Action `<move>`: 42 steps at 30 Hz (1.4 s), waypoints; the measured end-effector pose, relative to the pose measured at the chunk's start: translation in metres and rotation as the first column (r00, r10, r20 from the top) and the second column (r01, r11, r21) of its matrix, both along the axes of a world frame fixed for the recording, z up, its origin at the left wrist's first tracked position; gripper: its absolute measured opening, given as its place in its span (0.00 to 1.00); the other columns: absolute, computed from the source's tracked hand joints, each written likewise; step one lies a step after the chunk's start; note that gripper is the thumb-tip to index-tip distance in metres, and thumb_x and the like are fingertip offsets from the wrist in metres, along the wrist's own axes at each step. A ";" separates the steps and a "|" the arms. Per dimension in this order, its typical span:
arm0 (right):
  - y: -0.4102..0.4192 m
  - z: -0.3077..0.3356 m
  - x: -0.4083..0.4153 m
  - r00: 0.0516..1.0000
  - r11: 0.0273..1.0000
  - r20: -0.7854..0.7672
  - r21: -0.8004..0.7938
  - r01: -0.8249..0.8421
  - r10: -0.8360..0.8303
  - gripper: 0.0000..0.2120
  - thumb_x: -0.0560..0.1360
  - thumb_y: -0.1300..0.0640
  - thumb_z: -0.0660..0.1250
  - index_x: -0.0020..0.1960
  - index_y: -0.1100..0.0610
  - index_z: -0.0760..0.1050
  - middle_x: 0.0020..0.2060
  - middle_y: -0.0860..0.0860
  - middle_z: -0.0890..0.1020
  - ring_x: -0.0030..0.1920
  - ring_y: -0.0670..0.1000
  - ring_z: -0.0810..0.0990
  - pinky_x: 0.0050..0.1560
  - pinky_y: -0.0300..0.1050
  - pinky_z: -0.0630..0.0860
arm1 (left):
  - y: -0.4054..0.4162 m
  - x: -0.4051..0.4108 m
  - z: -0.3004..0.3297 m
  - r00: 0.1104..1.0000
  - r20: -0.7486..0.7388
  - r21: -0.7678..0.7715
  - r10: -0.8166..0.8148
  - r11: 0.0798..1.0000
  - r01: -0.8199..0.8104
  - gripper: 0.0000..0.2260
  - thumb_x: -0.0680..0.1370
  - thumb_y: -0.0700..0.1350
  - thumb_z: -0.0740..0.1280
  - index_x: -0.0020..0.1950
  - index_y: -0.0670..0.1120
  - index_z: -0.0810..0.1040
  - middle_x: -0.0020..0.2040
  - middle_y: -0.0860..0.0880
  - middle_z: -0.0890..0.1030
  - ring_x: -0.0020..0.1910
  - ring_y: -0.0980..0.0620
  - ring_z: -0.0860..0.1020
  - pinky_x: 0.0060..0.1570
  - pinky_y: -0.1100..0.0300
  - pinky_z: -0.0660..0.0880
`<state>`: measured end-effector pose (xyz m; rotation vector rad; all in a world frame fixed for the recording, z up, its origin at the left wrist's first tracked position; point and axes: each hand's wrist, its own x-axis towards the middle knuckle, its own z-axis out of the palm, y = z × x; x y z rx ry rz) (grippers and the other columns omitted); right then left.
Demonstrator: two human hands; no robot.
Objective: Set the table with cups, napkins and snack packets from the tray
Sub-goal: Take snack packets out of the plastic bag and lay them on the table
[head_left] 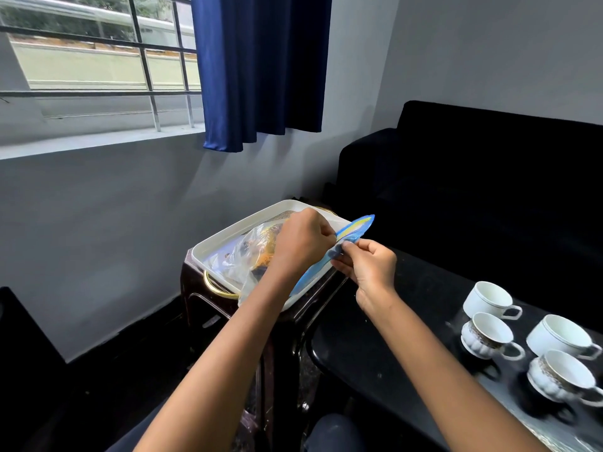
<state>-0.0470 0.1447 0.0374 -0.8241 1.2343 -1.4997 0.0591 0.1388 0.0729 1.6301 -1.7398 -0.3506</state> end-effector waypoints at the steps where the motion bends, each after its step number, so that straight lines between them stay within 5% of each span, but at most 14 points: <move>1: 0.000 0.000 0.000 1.000 1.000 0.026 0.007 0.003 -0.003 0.02 0.74 0.68 0.66 0.45 0.67 0.76 0.35 0.58 0.82 0.27 0.48 0.82 0.28 0.38 0.78 | -0.001 0.001 0.000 1.000 -0.007 -0.010 0.021 1.000 -0.021 0.06 0.71 0.39 0.67 0.40 0.41 0.83 0.35 0.41 0.80 0.34 0.44 0.73 0.36 0.54 0.74; 7: 0.005 -0.008 -0.006 0.997 0.998 0.076 0.057 -0.004 0.000 0.05 0.75 0.69 0.63 0.41 0.64 0.74 0.38 0.61 0.81 0.28 0.51 0.82 0.29 0.40 0.80 | -0.006 0.013 -0.006 0.978 -0.176 -0.036 0.109 0.992 -0.117 0.07 0.71 0.38 0.65 0.39 0.40 0.83 0.29 0.43 0.81 0.28 0.45 0.74 0.39 0.53 0.79; 13: 0.012 -0.001 -0.006 0.989 0.988 0.056 0.064 -0.137 0.134 0.12 0.70 0.56 0.74 0.45 0.63 0.76 0.31 0.54 0.80 0.30 0.53 0.82 0.32 0.44 0.81 | -0.010 0.011 -0.007 0.956 -0.279 -0.023 0.085 0.995 -0.095 0.05 0.71 0.41 0.69 0.37 0.46 0.84 0.24 0.52 0.76 0.28 0.48 0.76 0.41 0.53 0.80; 17: 0.018 0.000 0.005 0.971 0.966 0.023 0.096 -0.240 0.239 0.06 0.72 0.59 0.71 0.41 0.62 0.76 0.30 0.55 0.80 0.27 0.49 0.81 0.28 0.41 0.80 | -0.009 0.011 -0.005 0.935 -0.352 0.041 0.042 0.999 -0.029 0.05 0.72 0.42 0.71 0.36 0.46 0.83 0.26 0.47 0.79 0.25 0.50 0.77 0.41 0.50 0.82; 19: 0.017 -0.001 0.008 0.972 0.968 0.050 0.088 -0.233 0.230 0.04 0.74 0.65 0.68 0.40 0.62 0.75 0.33 0.56 0.80 0.25 0.48 0.80 0.28 0.39 0.80 | -0.008 0.012 -0.003 0.946 -0.324 0.058 0.018 0.998 0.001 0.04 0.70 0.44 0.73 0.36 0.46 0.83 0.27 0.48 0.79 0.26 0.52 0.77 0.40 0.53 0.82; 22: 0.013 -0.001 0.008 0.985 0.984 0.043 0.065 -0.168 0.166 0.05 0.74 0.68 0.66 0.39 0.61 0.76 0.34 0.55 0.80 0.27 0.48 0.80 0.29 0.39 0.80 | -0.003 0.011 0.004 0.997 -0.071 0.124 -0.012 0.992 0.020 0.07 0.68 0.49 0.75 0.38 0.45 0.84 0.31 0.48 0.81 0.27 0.52 0.76 0.34 0.58 0.78; 27: 0.007 -0.005 0.004 0.991 0.992 0.065 0.049 -0.117 0.114 0.03 0.74 0.68 0.66 0.44 0.63 0.77 0.37 0.56 0.81 0.30 0.46 0.81 0.28 0.37 0.78 | 0.001 0.003 0.009 0.995 0.087 0.282 -0.039 0.959 0.013 0.11 0.68 0.48 0.73 0.46 0.42 0.84 0.41 0.42 0.84 0.43 0.44 0.83 0.44 0.51 0.82; 30: 0.006 -0.007 0.002 0.979 0.986 0.130 0.030 -0.161 0.156 0.06 0.73 0.70 0.66 0.49 0.67 0.77 0.39 0.58 0.82 0.31 0.47 0.82 0.31 0.37 0.79 | -0.002 0.007 0.006 0.999 0.038 0.254 -0.014 0.967 0.004 0.07 0.69 0.42 0.72 0.44 0.41 0.84 0.39 0.41 0.84 0.40 0.45 0.83 0.43 0.51 0.82; 34: 0.004 -0.009 -0.001 0.984 0.991 0.130 0.020 -0.129 0.125 0.04 0.72 0.72 0.67 0.42 0.65 0.77 0.37 0.58 0.82 0.30 0.47 0.83 0.31 0.37 0.79 | -0.003 0.011 -0.002 0.993 -0.120 0.220 0.010 0.975 0.017 0.05 0.69 0.36 0.69 0.38 0.39 0.84 0.34 0.39 0.83 0.30 0.45 0.80 0.36 0.47 0.82; 38: 0.004 -0.014 -0.005 0.994 0.999 0.106 0.044 -0.031 0.026 0.08 0.72 0.72 0.66 0.37 0.63 0.76 0.35 0.57 0.81 0.30 0.49 0.82 0.30 0.36 0.79 | -0.006 0.019 -0.005 0.982 -0.175 0.130 0.078 0.990 -0.056 0.07 0.67 0.35 0.65 0.36 0.37 0.82 0.27 0.43 0.80 0.30 0.42 0.82 0.35 0.49 0.82; 42: 0.007 -0.018 -0.006 0.988 0.996 0.156 0.088 -0.033 0.019 0.01 0.73 0.70 0.66 0.45 0.67 0.76 0.37 0.58 0.80 0.33 0.51 0.81 0.31 0.38 0.80 | -0.006 0.022 -0.005 0.967 -0.213 0.079 0.139 0.989 -0.125 0.08 0.67 0.35 0.63 0.37 0.38 0.82 0.30 0.41 0.83 0.32 0.41 0.82 0.37 0.52 0.81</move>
